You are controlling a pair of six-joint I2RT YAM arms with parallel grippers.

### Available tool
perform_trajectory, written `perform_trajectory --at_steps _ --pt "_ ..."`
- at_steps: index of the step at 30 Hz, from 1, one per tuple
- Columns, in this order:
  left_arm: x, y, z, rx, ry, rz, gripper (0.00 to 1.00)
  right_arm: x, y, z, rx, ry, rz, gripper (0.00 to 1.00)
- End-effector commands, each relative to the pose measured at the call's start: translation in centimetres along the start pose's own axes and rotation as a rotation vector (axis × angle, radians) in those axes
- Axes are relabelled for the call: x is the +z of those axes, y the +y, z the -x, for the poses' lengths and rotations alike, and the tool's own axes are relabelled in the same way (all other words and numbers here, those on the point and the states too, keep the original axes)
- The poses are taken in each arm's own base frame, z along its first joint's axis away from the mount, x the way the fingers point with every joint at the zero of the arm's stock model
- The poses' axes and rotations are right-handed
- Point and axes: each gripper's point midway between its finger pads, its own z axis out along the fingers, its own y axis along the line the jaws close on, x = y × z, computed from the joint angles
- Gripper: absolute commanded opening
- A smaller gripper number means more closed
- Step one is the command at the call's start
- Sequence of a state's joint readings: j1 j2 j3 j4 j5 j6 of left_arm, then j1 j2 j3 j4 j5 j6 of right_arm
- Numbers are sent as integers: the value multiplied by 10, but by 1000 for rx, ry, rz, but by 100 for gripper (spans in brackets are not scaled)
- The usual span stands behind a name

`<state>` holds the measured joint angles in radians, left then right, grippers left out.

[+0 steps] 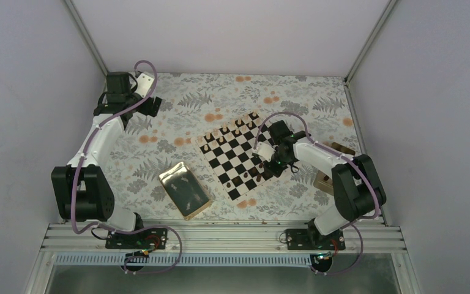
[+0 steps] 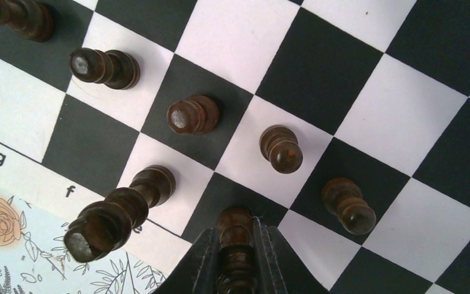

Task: Set up the chess pieces on the board
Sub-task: Place the chess piece on the chessboard.

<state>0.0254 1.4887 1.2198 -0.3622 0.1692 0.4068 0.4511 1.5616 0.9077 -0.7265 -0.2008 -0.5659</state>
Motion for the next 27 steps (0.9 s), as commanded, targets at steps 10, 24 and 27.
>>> perform_trajectory --at_steps 10,24,27 --pt "2 3 7 -3 -7 6 100 8 1 -4 -5 22 7 21" --pt "1 3 8 -1 -10 0 100 -22 -4 3 2 -10 -58 29" --pt "0 3 9 0 -12 1 100 -34 -7 7 3 -28 -84 30"
